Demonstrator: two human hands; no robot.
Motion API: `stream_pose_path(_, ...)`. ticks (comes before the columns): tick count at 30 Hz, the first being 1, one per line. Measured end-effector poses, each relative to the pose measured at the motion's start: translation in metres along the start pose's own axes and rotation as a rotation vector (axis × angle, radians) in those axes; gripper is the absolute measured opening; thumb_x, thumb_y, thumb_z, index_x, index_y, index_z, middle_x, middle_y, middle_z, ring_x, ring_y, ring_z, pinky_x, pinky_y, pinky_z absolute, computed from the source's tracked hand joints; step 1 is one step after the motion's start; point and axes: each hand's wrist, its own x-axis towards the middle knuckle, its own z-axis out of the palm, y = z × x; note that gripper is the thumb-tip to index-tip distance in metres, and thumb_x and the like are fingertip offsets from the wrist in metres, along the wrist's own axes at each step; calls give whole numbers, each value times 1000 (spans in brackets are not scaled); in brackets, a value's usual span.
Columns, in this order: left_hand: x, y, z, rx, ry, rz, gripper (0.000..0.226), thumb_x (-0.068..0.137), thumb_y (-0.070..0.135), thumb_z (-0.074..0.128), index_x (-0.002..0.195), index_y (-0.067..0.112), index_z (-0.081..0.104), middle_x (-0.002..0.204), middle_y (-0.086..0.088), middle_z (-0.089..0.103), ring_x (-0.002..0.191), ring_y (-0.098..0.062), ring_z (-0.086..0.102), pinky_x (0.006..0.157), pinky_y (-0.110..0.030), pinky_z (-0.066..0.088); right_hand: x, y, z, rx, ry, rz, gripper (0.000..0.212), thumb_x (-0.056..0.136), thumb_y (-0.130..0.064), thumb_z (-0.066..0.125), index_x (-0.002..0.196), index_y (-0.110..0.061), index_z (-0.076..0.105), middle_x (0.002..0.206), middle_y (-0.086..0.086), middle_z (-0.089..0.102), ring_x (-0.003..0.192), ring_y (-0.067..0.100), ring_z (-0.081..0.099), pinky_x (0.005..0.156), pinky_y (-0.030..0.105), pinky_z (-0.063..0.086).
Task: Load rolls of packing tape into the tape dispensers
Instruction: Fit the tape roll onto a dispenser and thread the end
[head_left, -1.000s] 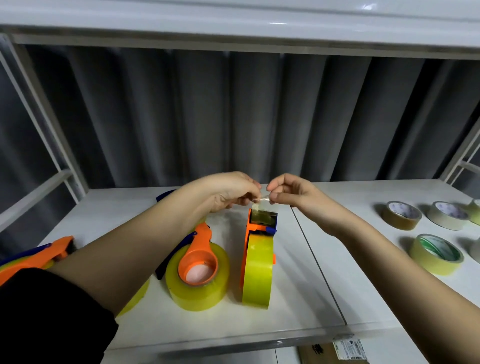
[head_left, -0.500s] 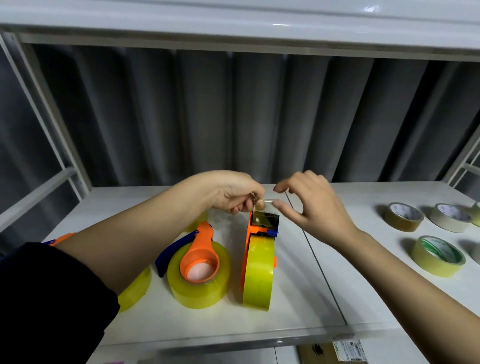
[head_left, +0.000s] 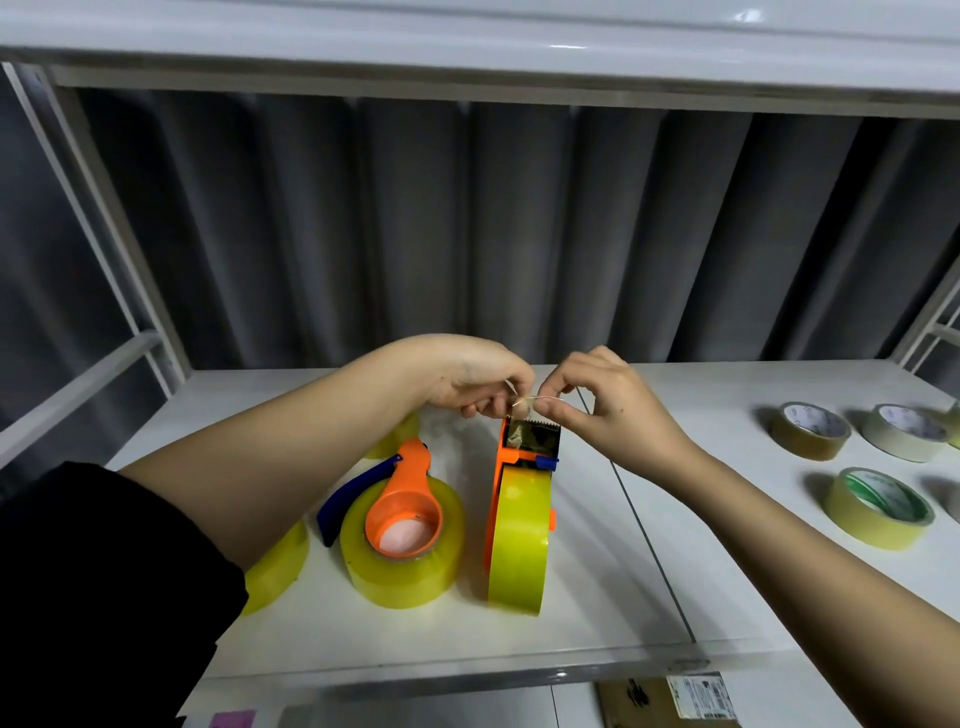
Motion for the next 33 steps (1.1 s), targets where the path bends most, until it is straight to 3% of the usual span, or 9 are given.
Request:
stream_pose_path(6,-2,-9,0,-58,352,64,31,97,41,40,85,18,56,70,4,58,55,-8,41,53,-23,28,0,2,-2,297,-98,202,9,90,-26,64,84,-20,65,96,-6,61,96,1,54,76,13,42)
stream_pose_path(8,0,-17,9,-96,460,107,29,100,36,39,91,13,54,74,1,54,59,-8,43,49,-15,33,1,0,-3,397,-124,275,9,91,-23,63,83,-19,63,99,-1,63,91,0,58,72,9,45)
stream_pose_path(11,2,-32,29,-138,461,99,27,100,35,39,102,10,50,87,-4,52,65,-9,48,44,-12,36,3,-3,-6,483,-223,399,10,95,-24,57,86,-19,59,97,-4,63,92,9,61,72,19,48)
stream_pose_path(15,6,-63,51,-219,423,65,35,97,46,40,105,12,45,96,-6,55,94,-21,57,72,-27,41,11,-2,-10,518,-313,515,12,96,-29,55,90,-18,57,96,-6,64,90,13,63,74,24,47)
stream_pose_path(18,17,-79,61,-293,511,161,26,96,42,45,105,17,47,107,-6,56,107,-21,54,92,-33,41,17,0,-9,547,-361,599,14,95,-31,57,92,-18,58,97,-9,66,86,9,64,76,24,45)
stream_pose_path(22,21,-74,59,-420,569,297,13,98,22,44,96,19,57,101,-1,59,106,-21,56,97,-32,40,19,4,-1,598,-370,713,14,95,-27,57,87,-16,62,95,-5,68,78,10,61,73,24,44)
stream_pose_path(27,25,-76,58,-412,527,330,23,98,25,43,84,18,60,88,-7,59,89,-23,54,84,-33,39,18,6,6,761,-352,866,19,94,-21,54,79,-14,61,85,-2,69,73,11,56,68,24,40)
stream_pose_path(30,28,-78,58,-378,544,375,23,94,31,46,81,19,61,92,-13,63,95,-34,59,90,-41,44,17,8,12,843,-369,961,21,92,-20,53,72,-16,56,74,-3,63,69,11,51,66,24,38)
stream_pose_path(33,31,-76,52,-323,578,445,19,95,24,47,82,23,60,88,-2,66,92,-24,63,89,-38,49,15,10,17,910,-391,1038,23,90,-19,51,67,-17,53,66,-4,56,65,11,48,64,24,36)
